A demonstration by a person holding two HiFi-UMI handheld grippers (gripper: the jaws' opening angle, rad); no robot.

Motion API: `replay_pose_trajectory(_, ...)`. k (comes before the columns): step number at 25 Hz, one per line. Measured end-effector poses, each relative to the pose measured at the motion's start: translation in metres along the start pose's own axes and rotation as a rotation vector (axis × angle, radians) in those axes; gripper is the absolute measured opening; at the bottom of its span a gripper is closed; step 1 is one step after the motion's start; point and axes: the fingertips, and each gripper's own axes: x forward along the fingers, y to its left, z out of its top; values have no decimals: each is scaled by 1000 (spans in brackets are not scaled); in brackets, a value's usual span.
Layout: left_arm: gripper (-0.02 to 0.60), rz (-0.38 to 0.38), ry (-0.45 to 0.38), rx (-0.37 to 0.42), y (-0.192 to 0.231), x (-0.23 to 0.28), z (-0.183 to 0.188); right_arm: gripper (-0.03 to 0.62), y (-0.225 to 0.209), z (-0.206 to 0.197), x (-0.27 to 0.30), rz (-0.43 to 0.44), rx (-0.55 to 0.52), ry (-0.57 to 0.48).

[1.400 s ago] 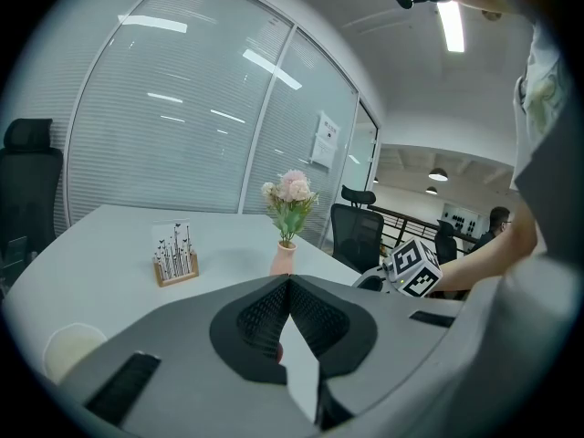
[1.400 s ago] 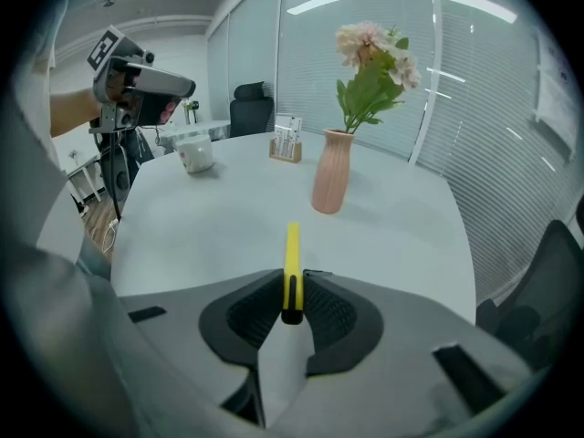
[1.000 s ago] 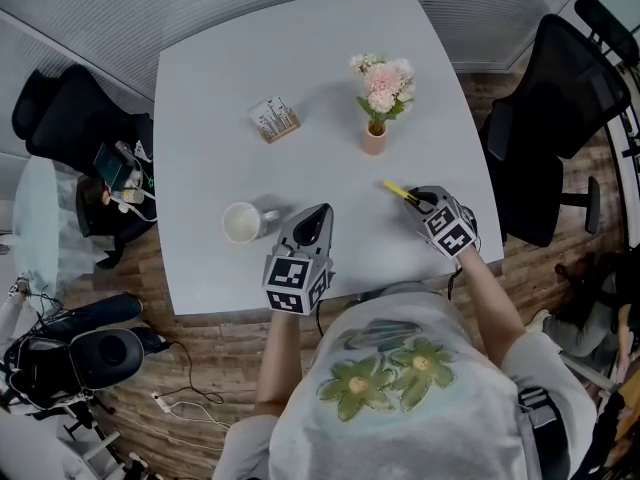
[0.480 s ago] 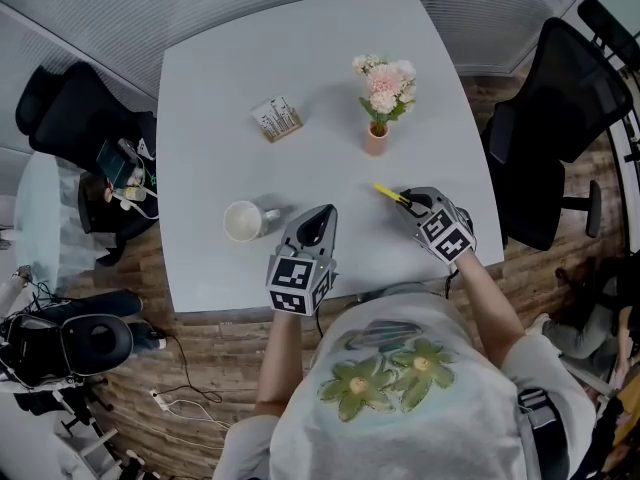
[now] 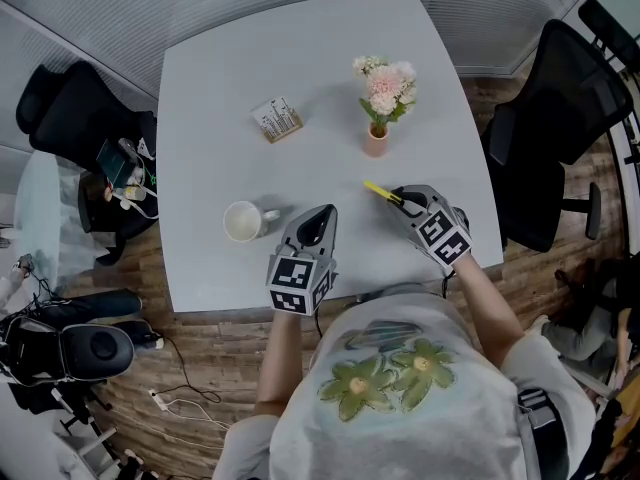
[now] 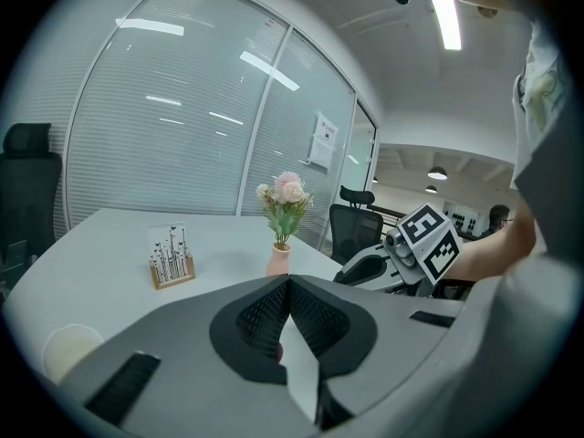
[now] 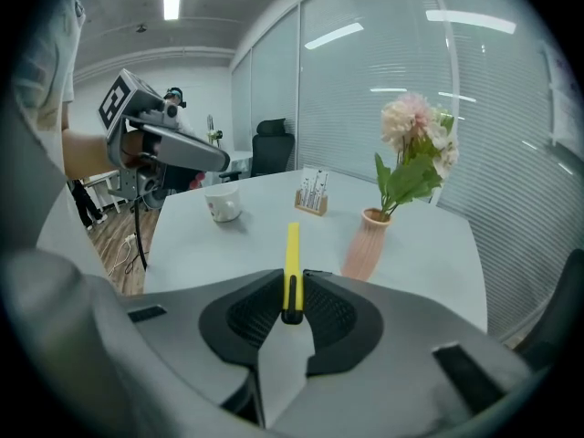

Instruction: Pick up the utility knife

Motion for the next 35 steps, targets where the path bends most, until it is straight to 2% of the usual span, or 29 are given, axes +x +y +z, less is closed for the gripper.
replay_pose_trajectory(13,2,-12,2,13,-7,3,2,71,3,49,-21,-19,-31,-131)
replay_pose_trajectory(35,2,-39,-39,39,-23,-2,17,71,17,119,-65,-63,-41,-363)
